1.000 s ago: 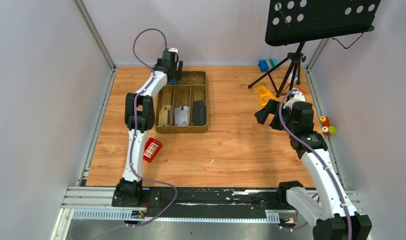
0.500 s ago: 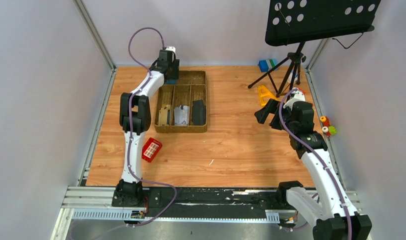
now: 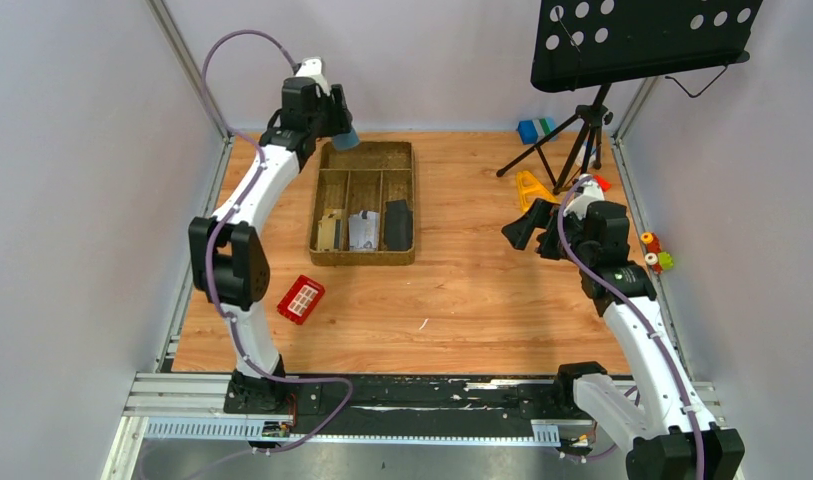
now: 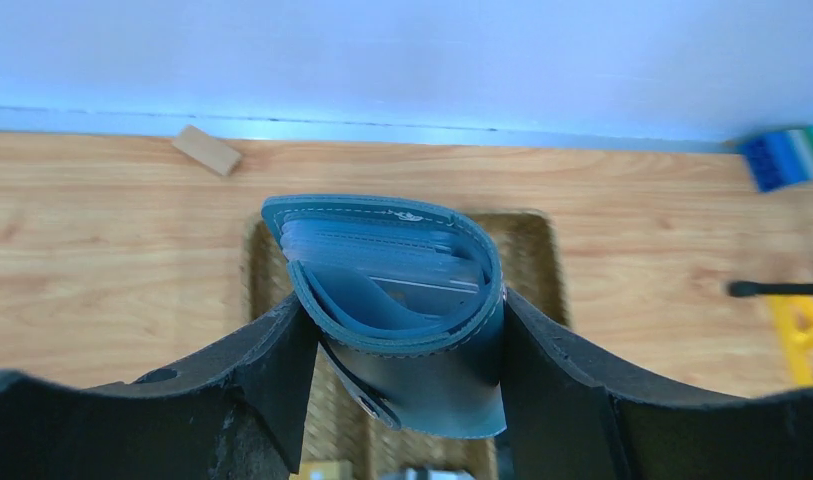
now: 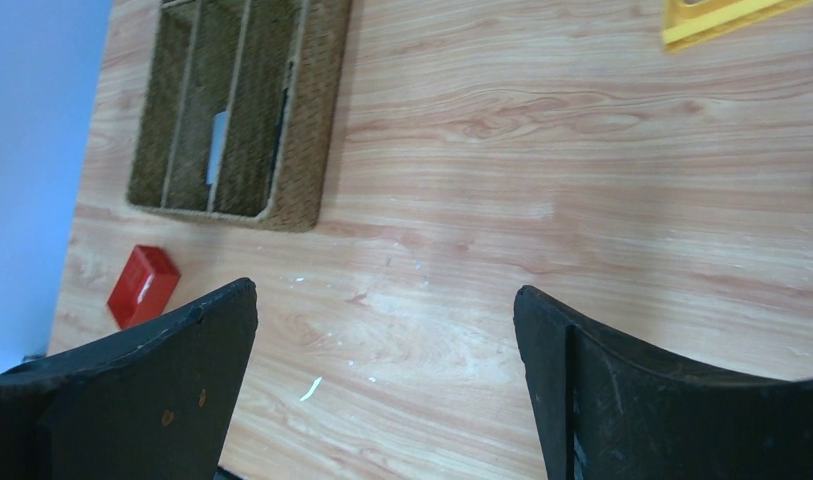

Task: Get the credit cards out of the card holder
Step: Pick up the card holder from the storage box, then place the card holder at the center of the board.

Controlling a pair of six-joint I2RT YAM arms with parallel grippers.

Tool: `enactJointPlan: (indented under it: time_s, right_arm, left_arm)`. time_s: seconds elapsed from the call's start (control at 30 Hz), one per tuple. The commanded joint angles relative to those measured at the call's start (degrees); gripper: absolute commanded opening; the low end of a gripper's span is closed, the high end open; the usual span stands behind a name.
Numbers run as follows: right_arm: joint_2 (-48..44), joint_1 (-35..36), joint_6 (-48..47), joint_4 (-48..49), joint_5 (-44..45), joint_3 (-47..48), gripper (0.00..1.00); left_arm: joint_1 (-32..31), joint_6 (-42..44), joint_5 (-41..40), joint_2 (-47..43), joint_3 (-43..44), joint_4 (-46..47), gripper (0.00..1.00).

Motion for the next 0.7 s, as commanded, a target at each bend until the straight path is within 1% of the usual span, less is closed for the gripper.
enactJointPlan:
  time_s: [0.0, 0.13, 0.3, 0.37, 0.5, 0.63, 0.67]
  right_arm:
    - [0.6, -0.1, 0.0, 2.7, -8.6, 3.0, 1.00]
    - [-0.6, -0.1, 0.2, 2.4, -10.6, 1.8, 1.00]
    - [-1.8, -0.1, 1.7, 2.2, -12.6, -0.3, 1.00]
    - [-2.3, -0.1, 2.8, 2.0, -12.6, -1.1, 1.00]
    - [-3.9, -0.1, 4.7, 0.9, -10.4, -2.1, 1.00]
    - [-6.2, -0.2, 5.1, -2.0, -5.3, -2.3, 1.00]
    - [-6.8, -0.2, 5.2, -2.4, -4.1, -2.4, 1.00]
  left_arm:
    - [-1.2, -10.3, 8.2, -10.1, -10.0, 5.8, 0.56]
    - [-5.0, -11.1, 10.4, -17.0, -17.1, 5.4, 0.58]
    - [-11.4, -11.6, 10.1, -25.2, -25.7, 4.7, 0.59]
    - [-15.4, -10.8, 8.6, -27.4, -28.4, 4.1, 0.59]
    - [-26.1, -7.9, 3.5, -29.6, -31.2, 0.7, 0.59]
    - [-35.8, -5.8, 2.4, -30.0, -34.7, 1.9, 0.59]
    - [-37.8, -4.9, 0.7, -29.5, -35.6, 2.7, 0.59]
